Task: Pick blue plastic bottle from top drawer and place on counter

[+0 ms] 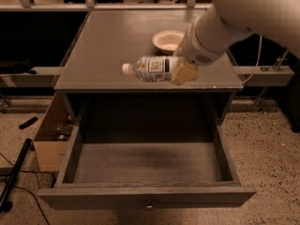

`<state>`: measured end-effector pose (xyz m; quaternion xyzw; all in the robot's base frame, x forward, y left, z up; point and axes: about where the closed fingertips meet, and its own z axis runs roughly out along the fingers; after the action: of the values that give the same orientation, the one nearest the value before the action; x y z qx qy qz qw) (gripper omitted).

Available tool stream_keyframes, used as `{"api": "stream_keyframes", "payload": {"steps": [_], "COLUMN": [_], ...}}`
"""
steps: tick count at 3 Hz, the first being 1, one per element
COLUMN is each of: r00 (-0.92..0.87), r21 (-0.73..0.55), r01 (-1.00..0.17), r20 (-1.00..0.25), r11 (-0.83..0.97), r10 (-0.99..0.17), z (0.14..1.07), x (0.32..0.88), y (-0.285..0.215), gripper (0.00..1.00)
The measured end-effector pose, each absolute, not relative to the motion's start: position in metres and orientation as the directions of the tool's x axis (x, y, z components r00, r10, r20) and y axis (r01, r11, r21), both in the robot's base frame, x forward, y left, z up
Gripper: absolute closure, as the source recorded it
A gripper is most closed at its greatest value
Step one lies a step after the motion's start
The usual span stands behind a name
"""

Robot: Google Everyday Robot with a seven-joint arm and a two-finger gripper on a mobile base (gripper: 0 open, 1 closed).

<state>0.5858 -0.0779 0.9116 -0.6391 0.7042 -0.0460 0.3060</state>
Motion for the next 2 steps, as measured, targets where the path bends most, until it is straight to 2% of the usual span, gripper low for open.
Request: {"api": "stream_keyframes", "payload": {"steps": [1,2], "r00": [0.027,0.058], "r21": [-0.457,-0.442], "r01": [-0.881,-0.893], "r20": [-0.307,-0.306], "r11": [0.123,0.088], "r10": [-0.951,-0.95], "z": [0.919,0.918], "x": [0.661,0.701], "y": [-0.066,-0.042], "gripper": [1.0,1.0]}}
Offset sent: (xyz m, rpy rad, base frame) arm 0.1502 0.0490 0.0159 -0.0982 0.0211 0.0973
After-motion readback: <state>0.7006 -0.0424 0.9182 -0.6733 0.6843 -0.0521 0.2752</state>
